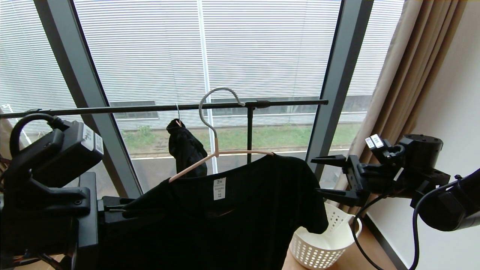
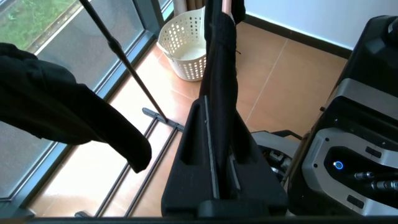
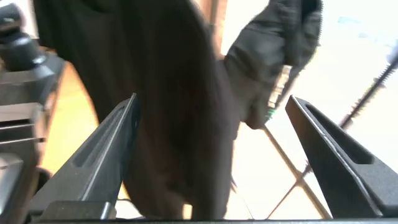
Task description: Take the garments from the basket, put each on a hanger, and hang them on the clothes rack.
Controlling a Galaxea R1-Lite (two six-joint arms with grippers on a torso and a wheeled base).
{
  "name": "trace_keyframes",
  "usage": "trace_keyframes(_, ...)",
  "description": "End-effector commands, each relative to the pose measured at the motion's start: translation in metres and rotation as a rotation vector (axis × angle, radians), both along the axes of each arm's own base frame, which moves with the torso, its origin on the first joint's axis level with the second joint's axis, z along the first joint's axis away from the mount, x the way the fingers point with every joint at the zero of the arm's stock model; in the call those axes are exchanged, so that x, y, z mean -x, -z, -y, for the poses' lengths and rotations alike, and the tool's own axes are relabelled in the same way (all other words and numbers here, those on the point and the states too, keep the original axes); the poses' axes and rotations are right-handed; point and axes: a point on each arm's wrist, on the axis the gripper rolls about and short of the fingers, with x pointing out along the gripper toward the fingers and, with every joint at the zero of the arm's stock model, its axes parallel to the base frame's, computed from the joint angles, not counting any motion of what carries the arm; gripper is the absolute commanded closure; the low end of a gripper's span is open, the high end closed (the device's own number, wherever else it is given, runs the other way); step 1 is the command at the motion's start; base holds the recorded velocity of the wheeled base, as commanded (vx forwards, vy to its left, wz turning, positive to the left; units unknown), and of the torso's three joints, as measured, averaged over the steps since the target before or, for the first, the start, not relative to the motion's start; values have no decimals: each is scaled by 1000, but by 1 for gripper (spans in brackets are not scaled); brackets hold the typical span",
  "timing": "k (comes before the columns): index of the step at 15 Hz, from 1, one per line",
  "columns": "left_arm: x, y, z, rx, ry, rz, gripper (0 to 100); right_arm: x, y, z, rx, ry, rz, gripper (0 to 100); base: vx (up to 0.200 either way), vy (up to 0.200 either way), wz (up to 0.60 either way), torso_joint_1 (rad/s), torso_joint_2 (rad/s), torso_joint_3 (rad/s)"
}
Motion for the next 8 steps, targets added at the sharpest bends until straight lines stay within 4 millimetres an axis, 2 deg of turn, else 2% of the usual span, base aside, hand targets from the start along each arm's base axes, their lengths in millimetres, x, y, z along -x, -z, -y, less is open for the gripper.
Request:
trace_keyframes(1, 1, -2, -1, 4, -1, 8, 100, -3, 1, 11, 10, 31, 31, 0, 0, 0, 0, 0, 0, 0)
trace_keyframes(6, -1, -5, 0, 30, -10, 28, 100, -9, 17, 12, 28, 28, 39, 0, 0, 0, 0, 0, 0, 0)
trace_keyframes(8, 0, -5, 0, 31, -11, 27, 100, -12, 22, 5, 39, 37, 28, 0, 0, 0, 0, 0, 0, 0)
